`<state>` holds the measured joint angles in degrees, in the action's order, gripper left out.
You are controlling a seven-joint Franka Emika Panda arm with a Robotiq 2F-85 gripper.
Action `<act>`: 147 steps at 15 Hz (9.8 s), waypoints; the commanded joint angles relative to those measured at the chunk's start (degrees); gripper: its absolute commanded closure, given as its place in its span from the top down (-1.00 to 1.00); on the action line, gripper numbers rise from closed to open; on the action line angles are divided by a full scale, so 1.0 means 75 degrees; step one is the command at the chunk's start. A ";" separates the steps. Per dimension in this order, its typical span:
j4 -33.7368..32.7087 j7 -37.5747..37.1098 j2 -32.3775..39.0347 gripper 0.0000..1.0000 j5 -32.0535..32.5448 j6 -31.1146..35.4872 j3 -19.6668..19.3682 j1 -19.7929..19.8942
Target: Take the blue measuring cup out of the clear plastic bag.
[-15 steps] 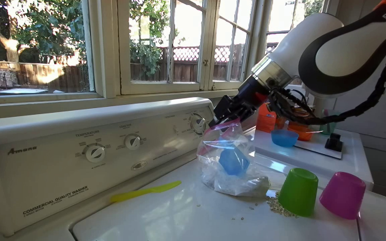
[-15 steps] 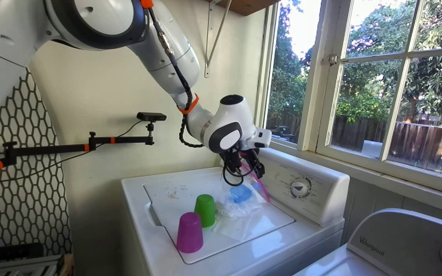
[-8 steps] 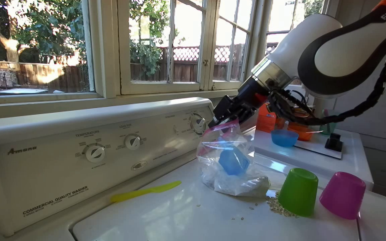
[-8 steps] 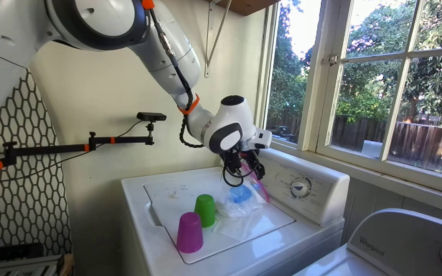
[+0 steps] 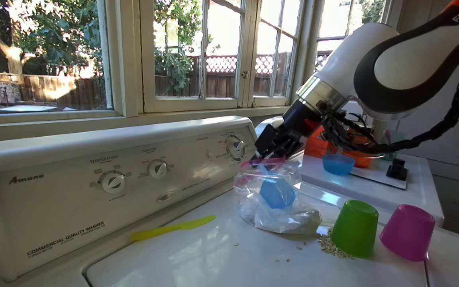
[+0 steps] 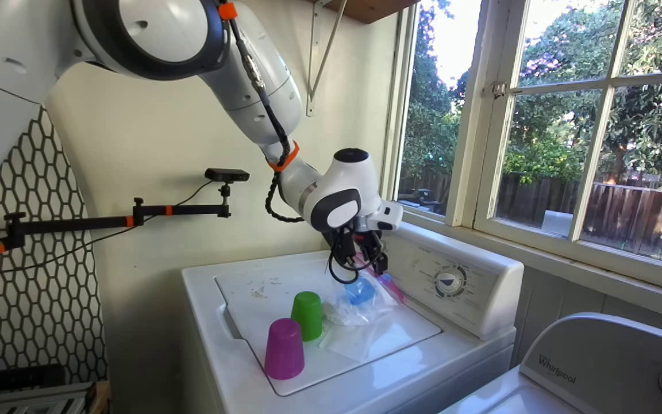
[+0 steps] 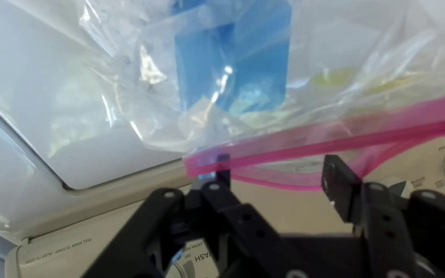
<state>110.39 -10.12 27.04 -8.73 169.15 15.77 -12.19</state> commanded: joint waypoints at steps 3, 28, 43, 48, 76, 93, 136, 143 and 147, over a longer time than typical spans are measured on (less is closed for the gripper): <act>0.0067 0.0066 -0.0093 0.44 0.0016 -0.0544 -0.0278 -0.0097; 0.0060 -0.0214 -0.0103 -1.00 0.0282 -0.1192 -0.0847 -0.0450; 0.0547 -0.0881 -0.0658 -0.98 -0.1285 0.0791 -0.0258 0.0190; 0.0572 -0.0409 -0.0750 -0.98 -0.2202 0.1170 0.1108 0.1231; 0.1811 -0.0282 -0.2016 -0.98 -0.1702 0.1870 0.5658 0.5026; 0.1932 0.0698 -0.2998 -0.98 -0.0552 -0.1084 0.5751 0.4774; -0.1729 -0.0506 -0.0180 -0.98 0.4509 -0.5380 0.0200 -0.2382; -0.2365 -0.0581 0.0539 -0.98 0.4468 -0.5554 -0.0256 -0.2855; -0.2635 -0.0563 0.0824 -0.98 0.4526 -0.5553 -0.0501 -0.3088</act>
<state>93.90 -14.21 30.90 24.68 129.83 13.79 -33.13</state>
